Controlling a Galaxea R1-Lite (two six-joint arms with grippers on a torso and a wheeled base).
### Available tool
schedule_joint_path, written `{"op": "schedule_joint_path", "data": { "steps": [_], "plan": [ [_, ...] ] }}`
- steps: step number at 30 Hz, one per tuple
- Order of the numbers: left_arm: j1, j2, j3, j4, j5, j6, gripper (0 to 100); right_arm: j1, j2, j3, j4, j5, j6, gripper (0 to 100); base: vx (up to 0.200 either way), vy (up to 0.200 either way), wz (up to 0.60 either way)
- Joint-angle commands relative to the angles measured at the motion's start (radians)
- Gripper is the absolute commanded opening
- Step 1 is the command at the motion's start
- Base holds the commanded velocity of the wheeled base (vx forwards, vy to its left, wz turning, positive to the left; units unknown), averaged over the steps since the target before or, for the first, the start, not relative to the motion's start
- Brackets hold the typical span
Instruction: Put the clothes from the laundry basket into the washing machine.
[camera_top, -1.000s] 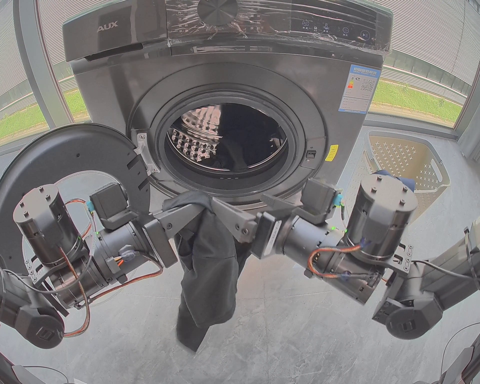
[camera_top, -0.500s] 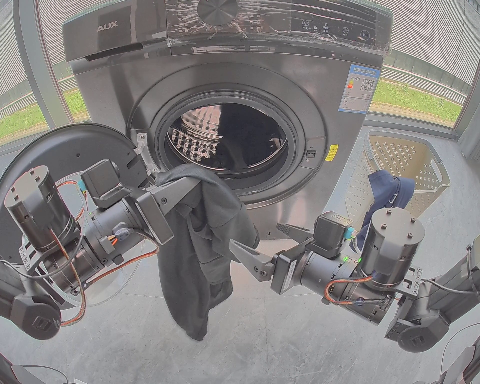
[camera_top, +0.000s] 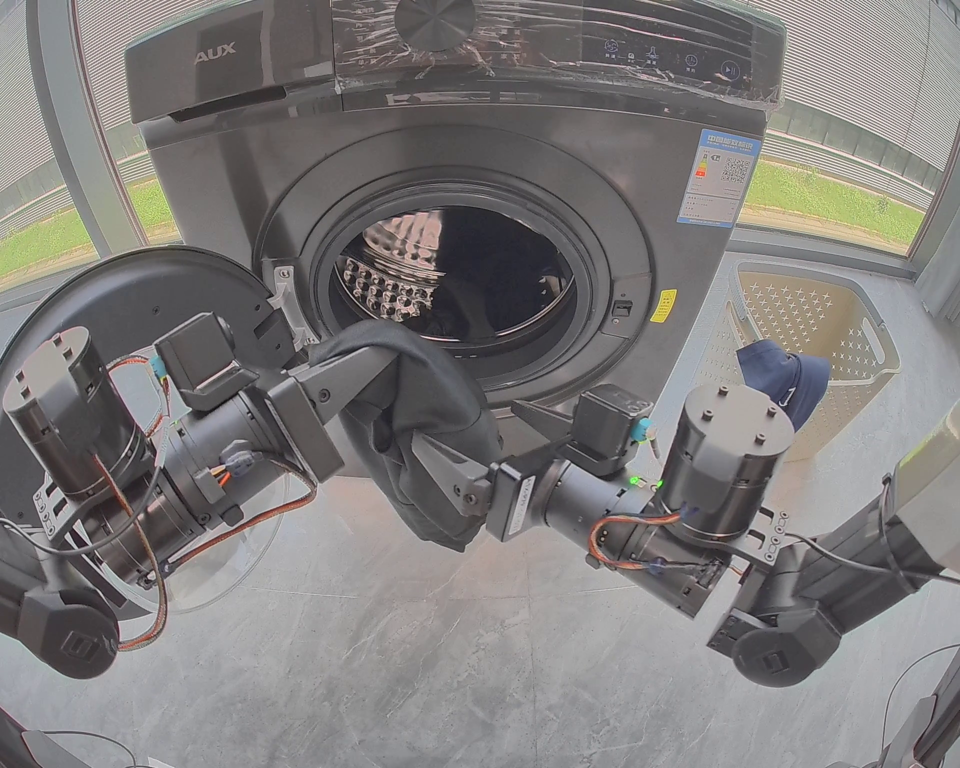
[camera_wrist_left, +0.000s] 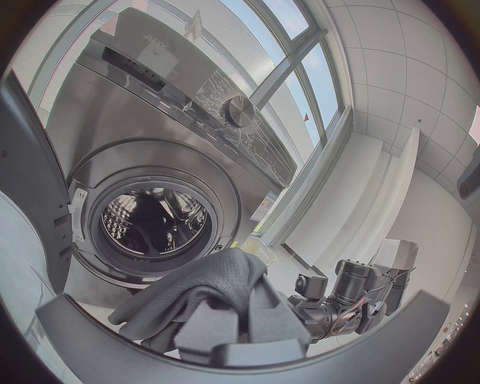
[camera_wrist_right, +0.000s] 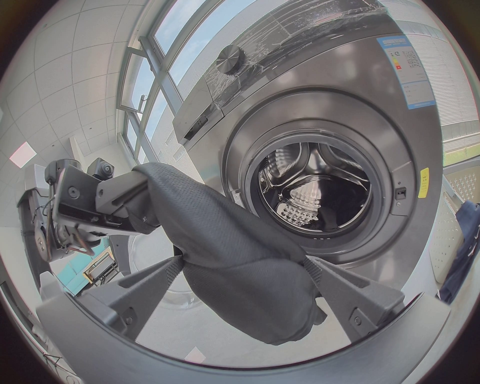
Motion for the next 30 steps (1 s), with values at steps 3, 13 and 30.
{"op": "schedule_joint_path", "data": {
  "steps": [3, 13, 30],
  "plan": [
    [0.000, -0.001, 0.002, -0.001, 0.000, 0.000, 0, -0.002, 0.118, -0.105, -0.003, 0.001, -0.006, 100, 0.000, 0.000, 0.00],
    [0.001, -0.012, 0.000, -0.001, 0.000, 0.000, 0, -0.104, 0.124, -0.094, -0.005, -0.011, -0.022, 100, 0.000, 0.000, 0.00],
    [0.032, -0.001, -0.014, -0.001, 0.017, -0.002, 0, -0.033, 0.043, 0.136, -0.006, 0.002, -0.044, 100, 0.000, 0.000, 0.00]
  ]
}}
